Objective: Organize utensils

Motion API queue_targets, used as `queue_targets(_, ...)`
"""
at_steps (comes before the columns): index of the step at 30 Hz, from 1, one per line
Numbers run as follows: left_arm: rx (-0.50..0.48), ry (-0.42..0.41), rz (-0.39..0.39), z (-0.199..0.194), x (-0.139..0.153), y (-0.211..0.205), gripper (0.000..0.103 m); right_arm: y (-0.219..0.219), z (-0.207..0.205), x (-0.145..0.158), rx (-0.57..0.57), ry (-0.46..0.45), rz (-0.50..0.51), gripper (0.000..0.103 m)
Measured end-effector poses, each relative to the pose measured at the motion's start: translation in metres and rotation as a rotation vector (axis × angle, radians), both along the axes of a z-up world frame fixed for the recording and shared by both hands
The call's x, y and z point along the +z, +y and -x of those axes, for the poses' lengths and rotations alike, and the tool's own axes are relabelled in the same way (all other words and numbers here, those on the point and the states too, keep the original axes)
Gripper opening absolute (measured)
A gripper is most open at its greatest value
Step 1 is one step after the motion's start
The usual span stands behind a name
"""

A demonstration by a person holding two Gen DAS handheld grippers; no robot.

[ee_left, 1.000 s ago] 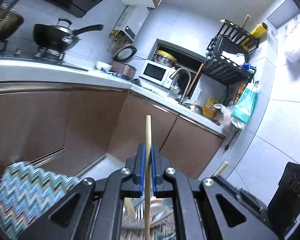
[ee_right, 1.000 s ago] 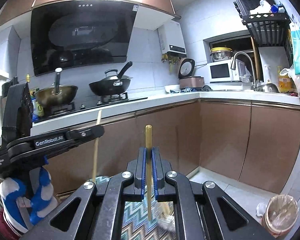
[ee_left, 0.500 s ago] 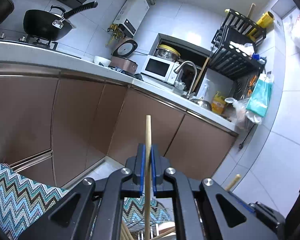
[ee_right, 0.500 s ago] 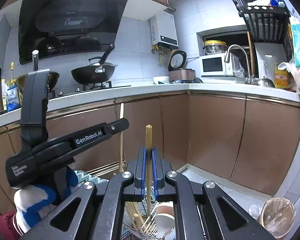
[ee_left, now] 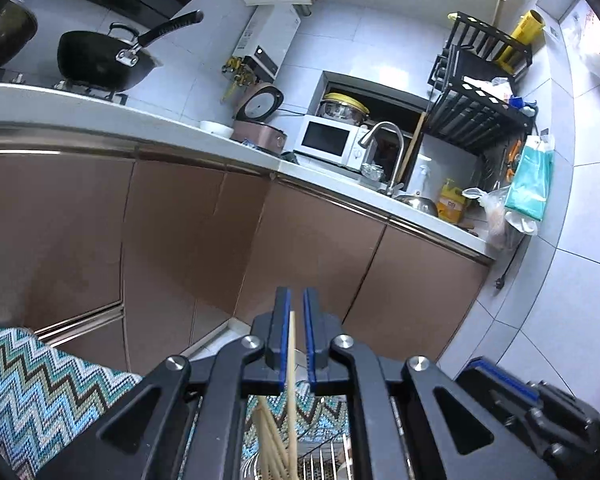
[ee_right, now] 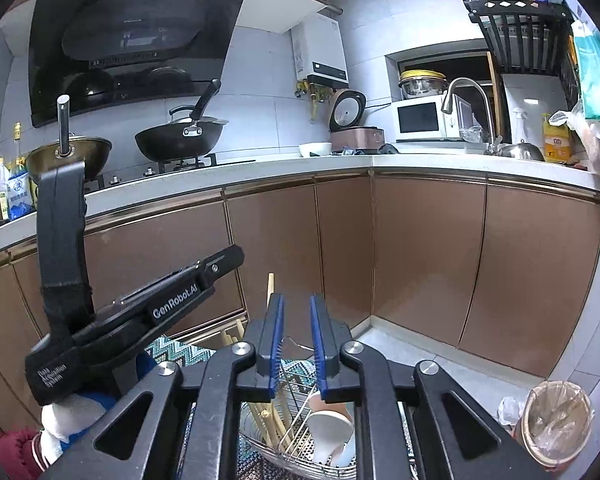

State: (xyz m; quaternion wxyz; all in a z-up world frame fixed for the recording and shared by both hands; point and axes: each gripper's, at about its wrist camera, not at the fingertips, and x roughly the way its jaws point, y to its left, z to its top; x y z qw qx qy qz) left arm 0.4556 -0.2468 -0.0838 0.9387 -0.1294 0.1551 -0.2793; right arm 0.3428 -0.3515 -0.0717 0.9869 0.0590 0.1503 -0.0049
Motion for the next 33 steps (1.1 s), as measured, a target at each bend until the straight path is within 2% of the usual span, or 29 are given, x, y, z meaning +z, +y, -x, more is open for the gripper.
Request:
queue_targets(7,0.024,0.013,-0.014,0.019,0.004,0.018,0.022,0.003,0.014,0.010,-0.014,-0.017,-0.009,0.021)
queue_targets(13,0.065,-0.004,-0.078,0.057,0.020,0.035,0.038,0.011,0.038,0.018,-0.037,-0.027,-0.016,0.028)
queue_targets(17,0.083,-0.010,-0.113,0.085,0.028,0.046,0.040,0.017,0.057,0.023,-0.052,-0.031,-0.017,0.033)
queue_targets(20,0.105,-0.008,-0.150,0.104,0.032,0.053,0.047,0.024,0.073,0.027,-0.068,-0.039,-0.011,0.039)
queue_targets(31,0.194,-0.048,-0.230,0.181,0.050,0.092,0.055,0.047,0.134,0.030,-0.089,-0.046,-0.016,0.051)
queue_targets(33,0.209,-0.049,-0.240,0.193,0.052,0.099,0.059,0.053,0.146,0.030,-0.088,-0.040,-0.013,0.052)
